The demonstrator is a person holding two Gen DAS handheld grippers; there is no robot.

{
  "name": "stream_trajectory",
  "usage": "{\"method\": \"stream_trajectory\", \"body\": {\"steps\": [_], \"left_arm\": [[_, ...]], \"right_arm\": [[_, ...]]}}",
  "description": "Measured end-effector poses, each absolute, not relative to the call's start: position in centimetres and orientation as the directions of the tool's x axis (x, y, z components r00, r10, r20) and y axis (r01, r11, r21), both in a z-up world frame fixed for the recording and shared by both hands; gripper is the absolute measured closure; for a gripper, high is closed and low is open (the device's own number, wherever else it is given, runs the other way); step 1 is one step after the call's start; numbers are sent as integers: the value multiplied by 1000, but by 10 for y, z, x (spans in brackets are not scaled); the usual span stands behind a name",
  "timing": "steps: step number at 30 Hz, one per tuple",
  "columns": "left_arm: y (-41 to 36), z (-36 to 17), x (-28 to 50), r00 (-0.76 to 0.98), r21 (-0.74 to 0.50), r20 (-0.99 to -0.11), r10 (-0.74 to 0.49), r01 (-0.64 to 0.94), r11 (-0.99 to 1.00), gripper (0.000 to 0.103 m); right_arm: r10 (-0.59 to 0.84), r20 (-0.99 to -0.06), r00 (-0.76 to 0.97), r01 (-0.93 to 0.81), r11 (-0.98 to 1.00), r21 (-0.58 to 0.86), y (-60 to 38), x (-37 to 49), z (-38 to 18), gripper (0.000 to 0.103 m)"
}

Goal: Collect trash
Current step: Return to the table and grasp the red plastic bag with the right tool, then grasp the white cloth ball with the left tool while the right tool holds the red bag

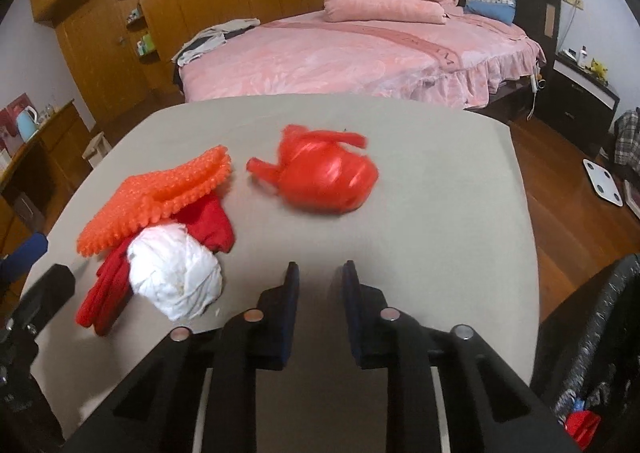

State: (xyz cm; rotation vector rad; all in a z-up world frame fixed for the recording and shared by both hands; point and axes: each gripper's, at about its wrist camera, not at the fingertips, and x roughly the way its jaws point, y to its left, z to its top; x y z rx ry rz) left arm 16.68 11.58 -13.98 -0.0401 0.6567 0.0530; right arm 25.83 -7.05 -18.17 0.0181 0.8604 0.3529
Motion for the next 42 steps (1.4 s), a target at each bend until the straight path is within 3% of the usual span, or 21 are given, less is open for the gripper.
{"method": "stream_trajectory", "body": {"steps": [1,3,7,15,19,21,24,31,34,42], "left_arm": [[114,-140,165,791,-22,-611,33,-59,998,11],[112,-141,165,790,-26,-613,29,-56,998,11],[112,-140,170,793,-29,-608,31,-62,998,11],[124,-134,196,800,-12,-595,75,-103,995,11],[132,-135,212,793,-5,-602,96,-123,992,11],[133,-137,218,788,-1,-608,102,-129,992,11],[134,-139,223,781,-2,-616,104,-133,991,11],[122,-132,206,800,-9,-595,77,-103,995,12],[110,-134,198,797,-25,-603,37,-65,998,22],[76,-153,197,760,-58,-647,-55,22,998,35]], "right_arm": [[309,-734,604,-300,942,149,-71,256,-180,70],[295,-727,620,-292,947,134,-72,256,-178,38],[282,-707,649,-279,952,124,-74,271,-171,26],[289,-719,632,-278,951,138,-59,315,-170,21],[296,-740,604,-280,948,151,-51,327,-182,24],[300,-738,604,-281,947,155,-51,329,-183,49],[335,-730,595,-308,935,178,-51,325,-183,56],[287,-716,636,-254,954,157,-65,289,-175,57],[250,-712,657,-210,967,145,-75,271,-174,57],[229,-705,671,-130,973,193,-113,255,-168,57]]}}
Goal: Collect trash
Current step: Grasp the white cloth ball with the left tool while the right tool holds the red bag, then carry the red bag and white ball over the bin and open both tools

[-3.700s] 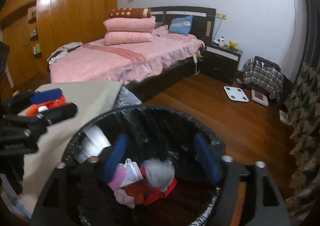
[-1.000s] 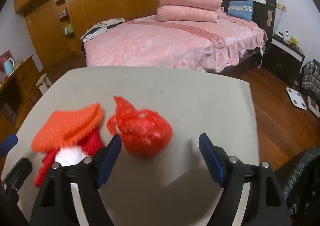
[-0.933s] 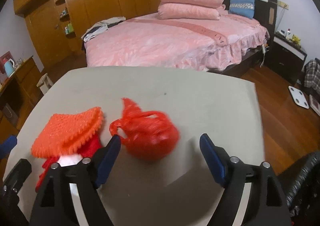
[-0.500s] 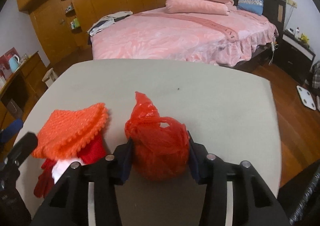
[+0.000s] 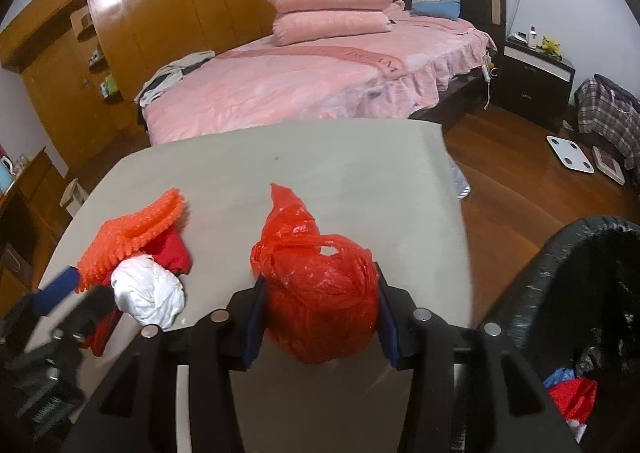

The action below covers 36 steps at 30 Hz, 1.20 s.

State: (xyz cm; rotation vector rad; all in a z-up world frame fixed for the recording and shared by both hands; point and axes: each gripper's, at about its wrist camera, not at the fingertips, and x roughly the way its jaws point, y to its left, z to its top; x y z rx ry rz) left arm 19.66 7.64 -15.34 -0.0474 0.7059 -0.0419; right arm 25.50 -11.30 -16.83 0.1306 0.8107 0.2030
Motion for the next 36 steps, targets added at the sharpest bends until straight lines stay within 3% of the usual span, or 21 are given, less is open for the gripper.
{"method": "stream_trajectory", "body": {"steps": [11,13,16,36], "left_arm": [[64,-179,228,680,-38,-732,-38,15,999,37],[64,-182,229,665,-51,-745,-59,32,998,59],[64,-177,226,681,-51,-729,-67,43,998,66],[75,-140,149,741,-94,-666,-86,31,995,68]], "right_arm": [[238,-705,668,-151,971,185,-112,256,-172,57],[238,-707,666,-153,971,183,-111,256,-173,57],[241,-706,665,-160,970,181,-110,253,-171,57],[319,-681,659,-263,946,188,-95,205,-146,57]]}}
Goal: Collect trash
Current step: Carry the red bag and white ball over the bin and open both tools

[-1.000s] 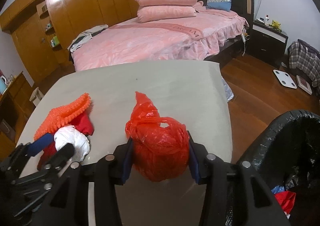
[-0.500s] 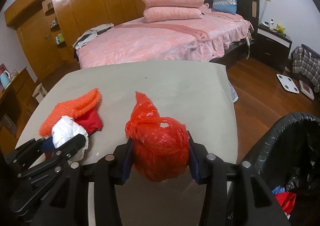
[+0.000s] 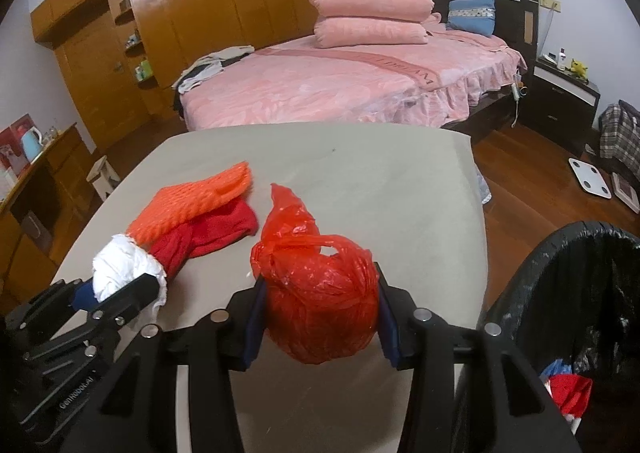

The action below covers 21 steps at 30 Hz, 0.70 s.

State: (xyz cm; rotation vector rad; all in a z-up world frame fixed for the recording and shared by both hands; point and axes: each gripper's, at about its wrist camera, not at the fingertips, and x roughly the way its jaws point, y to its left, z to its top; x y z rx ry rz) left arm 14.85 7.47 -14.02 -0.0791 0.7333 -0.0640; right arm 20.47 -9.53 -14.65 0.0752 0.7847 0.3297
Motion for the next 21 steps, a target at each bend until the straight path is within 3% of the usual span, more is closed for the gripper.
{"method": "stream_trajectory", "body": {"steps": [21], "left_arm": [[55,-87,103,811,-96,-572,-126,87,992,68]], "right_arm": [[349,-597,723,-283,937,205,-134,142,-93,57]]}}
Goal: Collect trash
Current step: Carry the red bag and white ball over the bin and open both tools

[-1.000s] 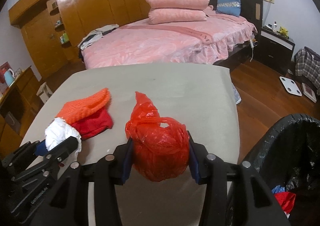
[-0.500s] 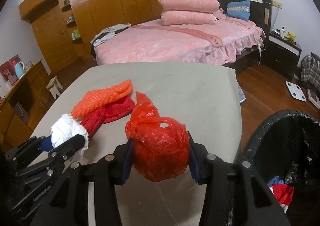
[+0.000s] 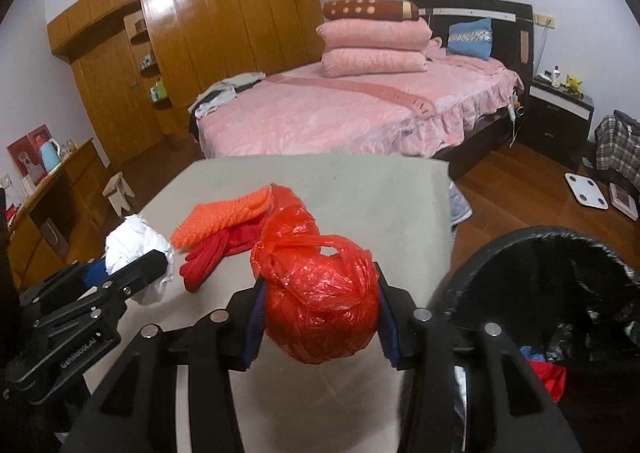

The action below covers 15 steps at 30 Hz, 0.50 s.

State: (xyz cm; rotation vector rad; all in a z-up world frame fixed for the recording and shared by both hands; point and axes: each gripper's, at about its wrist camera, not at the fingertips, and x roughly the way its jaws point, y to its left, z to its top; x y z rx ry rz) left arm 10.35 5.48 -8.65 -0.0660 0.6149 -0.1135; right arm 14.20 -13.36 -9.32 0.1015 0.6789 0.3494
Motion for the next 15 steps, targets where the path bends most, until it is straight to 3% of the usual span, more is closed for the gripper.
{"method": "stream_trajectory", "body": {"steps": [15], "left_arm": [[-29,-55,93,807,-95,-513,-294,287,953,67]], "right_arm": [[223,-540,812,-140,972,191,-221,104,-64,57]]}}
